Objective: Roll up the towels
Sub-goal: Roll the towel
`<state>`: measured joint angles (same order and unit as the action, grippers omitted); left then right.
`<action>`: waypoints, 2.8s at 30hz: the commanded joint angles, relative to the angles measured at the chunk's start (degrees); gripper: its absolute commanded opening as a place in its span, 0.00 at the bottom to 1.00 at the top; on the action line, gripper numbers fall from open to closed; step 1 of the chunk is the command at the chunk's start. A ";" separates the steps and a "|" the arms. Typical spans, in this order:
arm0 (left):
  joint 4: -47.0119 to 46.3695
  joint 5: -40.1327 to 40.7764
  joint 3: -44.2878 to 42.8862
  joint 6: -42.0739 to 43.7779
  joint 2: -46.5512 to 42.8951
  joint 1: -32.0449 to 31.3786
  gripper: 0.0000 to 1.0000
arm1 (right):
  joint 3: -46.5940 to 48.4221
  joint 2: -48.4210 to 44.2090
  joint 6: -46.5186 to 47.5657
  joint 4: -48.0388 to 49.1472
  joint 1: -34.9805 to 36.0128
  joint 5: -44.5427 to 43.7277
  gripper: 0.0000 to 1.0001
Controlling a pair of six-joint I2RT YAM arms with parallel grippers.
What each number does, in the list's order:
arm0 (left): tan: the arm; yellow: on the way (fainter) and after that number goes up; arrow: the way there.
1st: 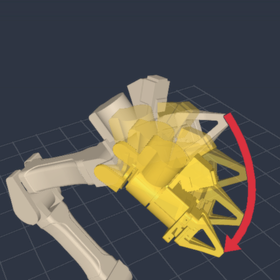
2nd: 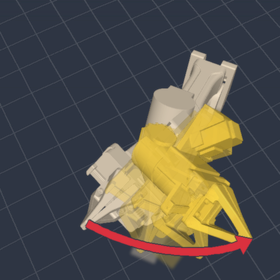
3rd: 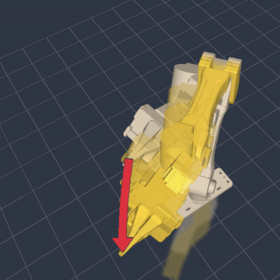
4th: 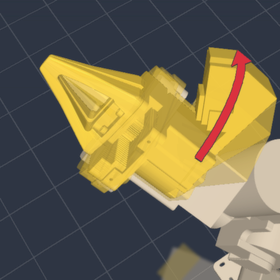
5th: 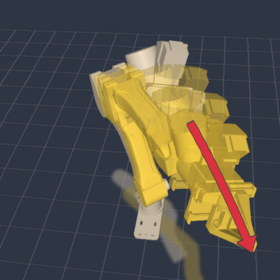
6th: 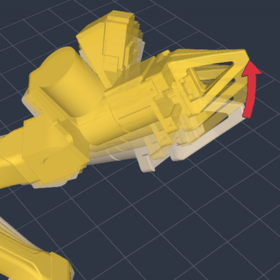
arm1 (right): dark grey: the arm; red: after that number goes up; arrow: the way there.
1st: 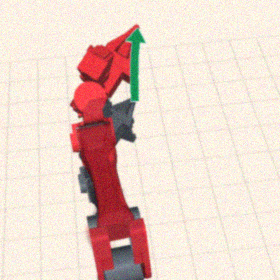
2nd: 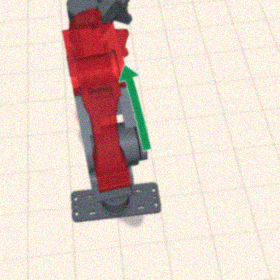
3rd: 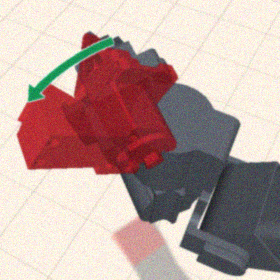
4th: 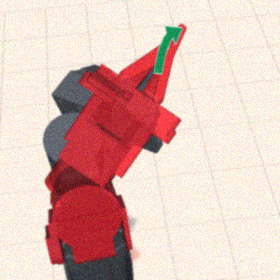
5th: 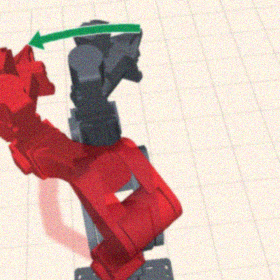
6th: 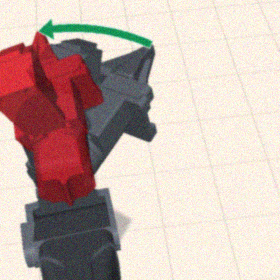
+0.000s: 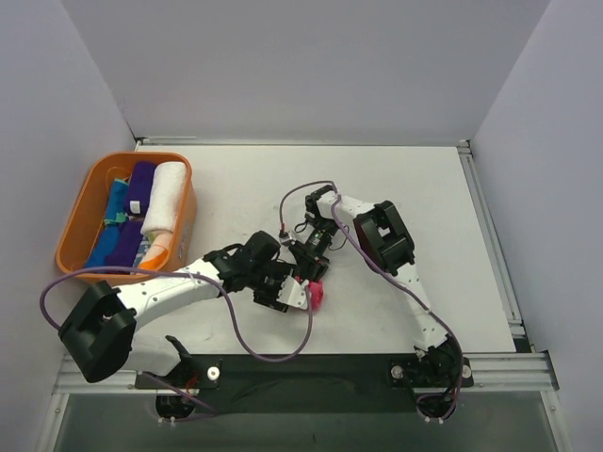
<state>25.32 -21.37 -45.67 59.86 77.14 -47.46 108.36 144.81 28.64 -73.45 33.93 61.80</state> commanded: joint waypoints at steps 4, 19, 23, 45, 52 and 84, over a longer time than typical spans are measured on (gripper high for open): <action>-7.04 2.55 1.98 1.94 3.97 -2.28 0.69 | 2.30 3.72 0.18 3.75 0.52 -9.24 0.00; 2.36 6.34 -2.05 -13.53 15.40 -3.78 0.26 | 4.14 -0.67 -0.86 4.98 -2.72 -10.47 0.13; 4.29 5.02 -3.63 -16.61 17.60 -3.69 0.18 | 6.25 -2.86 -4.02 6.21 -5.36 -9.60 0.35; 16.07 -14.22 -26.39 -35.32 38.95 15.82 0.10 | -27.92 -35.02 -32.41 39.77 -21.02 -4.06 0.52; 17.04 -18.00 -29.04 -38.41 42.47 18.45 0.10 | -31.10 -33.90 -33.65 45.05 -17.59 -1.69 0.53; 20.21 -29.00 -35.72 -44.13 49.44 28.65 0.31 | -36.29 -29.24 -37.16 58.16 -12.22 3.67 0.00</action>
<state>48.34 -62.46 -83.42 12.99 125.80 -20.16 70.48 113.86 -4.95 -14.00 22.41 60.93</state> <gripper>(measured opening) 0.380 0.097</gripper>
